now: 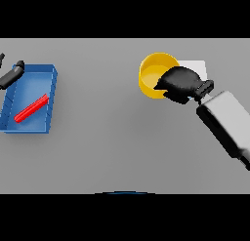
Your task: Pick up the red beaker and tilt it to pour out 1 green nut into yellow bowl. Pick up the yellow bowl and place it on the metallic measuring scale.
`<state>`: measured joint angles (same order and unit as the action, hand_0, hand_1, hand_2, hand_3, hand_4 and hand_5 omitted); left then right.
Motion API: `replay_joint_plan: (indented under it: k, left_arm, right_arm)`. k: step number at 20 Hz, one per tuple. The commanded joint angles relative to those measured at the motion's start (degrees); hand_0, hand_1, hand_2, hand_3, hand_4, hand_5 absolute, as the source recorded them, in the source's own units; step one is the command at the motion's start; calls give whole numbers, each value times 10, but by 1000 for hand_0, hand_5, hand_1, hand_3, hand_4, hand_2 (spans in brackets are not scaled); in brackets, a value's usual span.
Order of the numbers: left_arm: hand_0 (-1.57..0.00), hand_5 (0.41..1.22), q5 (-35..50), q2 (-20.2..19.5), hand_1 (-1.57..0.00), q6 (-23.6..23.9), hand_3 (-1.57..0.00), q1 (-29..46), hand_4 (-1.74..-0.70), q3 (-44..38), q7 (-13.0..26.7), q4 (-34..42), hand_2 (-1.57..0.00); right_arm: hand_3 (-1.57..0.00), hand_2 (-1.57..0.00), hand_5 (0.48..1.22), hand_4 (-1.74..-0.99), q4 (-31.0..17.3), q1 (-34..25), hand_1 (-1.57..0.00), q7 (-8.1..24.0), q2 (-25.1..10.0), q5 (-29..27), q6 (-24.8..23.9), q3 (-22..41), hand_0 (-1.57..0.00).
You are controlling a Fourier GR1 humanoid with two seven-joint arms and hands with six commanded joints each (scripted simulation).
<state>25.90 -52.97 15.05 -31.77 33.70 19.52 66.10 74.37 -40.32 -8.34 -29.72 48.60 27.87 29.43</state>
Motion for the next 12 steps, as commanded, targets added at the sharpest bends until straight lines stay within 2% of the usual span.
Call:
replay_joint_plan:
  k: [1, 3, 4, 6, 8, 11, 12]
  left_arm:
    - [1, 715, 0, 2, 1, -1, 1, -3, -729, 1, 0, 0, 1]
    - [1, 717, 0, 2, 1, 5, 1, 3, -729, 0, 1, 2, 1]
    - [1, 720, 0, -3, 1, 6, 1, 4, -729, 2, 17, 9, 1]
    - [1, 727, 5, -3, 1, 6, 1, 3, -735, 1, 25, 13, 1]
    - [1, 734, 7, 2, 1, 9, 1, 1, -739, -1, 25, 11, 1]
    - [1, 734, 3, -3, 1, 6, 1, -3, -727, 2, 29, 11, 1]
    - [1, 732, 1, -3, 1, 6, 1, -2, -722, 3, 31, 11, 1]
  right_arm:
    - [-1153, -1536, 1221, -1741, -18, -11, -1570, -4, 0, 0, -8, -7, -1568]
    - [-1151, -1534, 1221, -1741, -40, -10, -1571, -7, -8, -3, -20, -21, -1569]
    - [-1151, -1530, 1221, -1741, -50, -10, -1571, -6, -10, -4, -27, -26, -1569]
    - [-1145, -1539, 1221, -1741, -78, -15, -1571, -9, -13, 2, -47, -32, -1570]
    - [-1146, -1546, 1221, -1741, -110, -18, -1571, -22, -21, 9, -69, -37, -1570]
    - [-1147, -1537, 1221, -1741, -175, -38, -1571, -16, -11, 12, -90, -48, -1571]
    - [-1156, -1519, 1221, -1741, -198, -45, -1571, -26, -8, 12, -98, -51, -1571]
